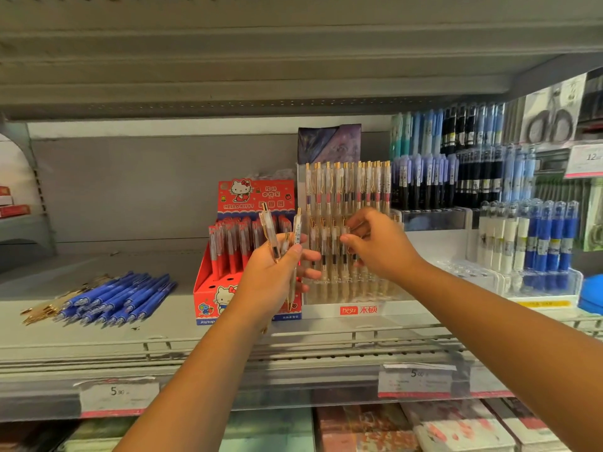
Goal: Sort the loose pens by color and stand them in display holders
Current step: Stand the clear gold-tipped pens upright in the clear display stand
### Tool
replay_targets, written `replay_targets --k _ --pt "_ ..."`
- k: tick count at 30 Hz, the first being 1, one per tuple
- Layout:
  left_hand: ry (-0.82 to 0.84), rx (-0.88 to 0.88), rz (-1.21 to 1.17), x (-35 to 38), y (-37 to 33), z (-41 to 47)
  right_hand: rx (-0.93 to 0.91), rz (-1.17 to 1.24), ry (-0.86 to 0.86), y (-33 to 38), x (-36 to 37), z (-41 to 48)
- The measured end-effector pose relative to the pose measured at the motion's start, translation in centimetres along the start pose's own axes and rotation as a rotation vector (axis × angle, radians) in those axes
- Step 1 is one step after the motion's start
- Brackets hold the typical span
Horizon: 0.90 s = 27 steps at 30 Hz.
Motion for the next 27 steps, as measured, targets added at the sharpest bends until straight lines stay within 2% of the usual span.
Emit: replay_targets --k 4,8,12,18,24,27 --pt "0.017 0.007 0.012 0.1 0.0 0.1 0.009 -0.015 -0.005 0.1 -0.4 -0.3" --pt "0.032 0.023 0.001 0.1 0.0 0.1 -0.049 0.040 -0.135 1.2 -1.3 -1.1" --pt "0.066 0.050 -0.026 0.2 -0.1 0.0 -0.094 0.200 0.002 3.5 -0.5 -2.1" --pt "0.112 0.038 -0.029 0.4 0.1 -0.1 0.014 0.412 0.229 5.0 1.6 -3.0" --pt "0.169 0.002 -0.024 0.9 0.2 -0.4 0.008 0.464 0.238 4.9 1.6 -3.8" --pt "0.180 -0.006 -0.028 1.0 0.2 -0.4 0.003 0.455 0.183 4.5 1.0 -3.8"
Point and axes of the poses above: each hand's wrist, its own z-axis towards the middle knuckle, its own x-axis out of the palm, y = z × x, the point moved 6 cm from there along z, towards the middle knuckle, and after that the axes turned 10 degrees about x, right-handed, at the moved point
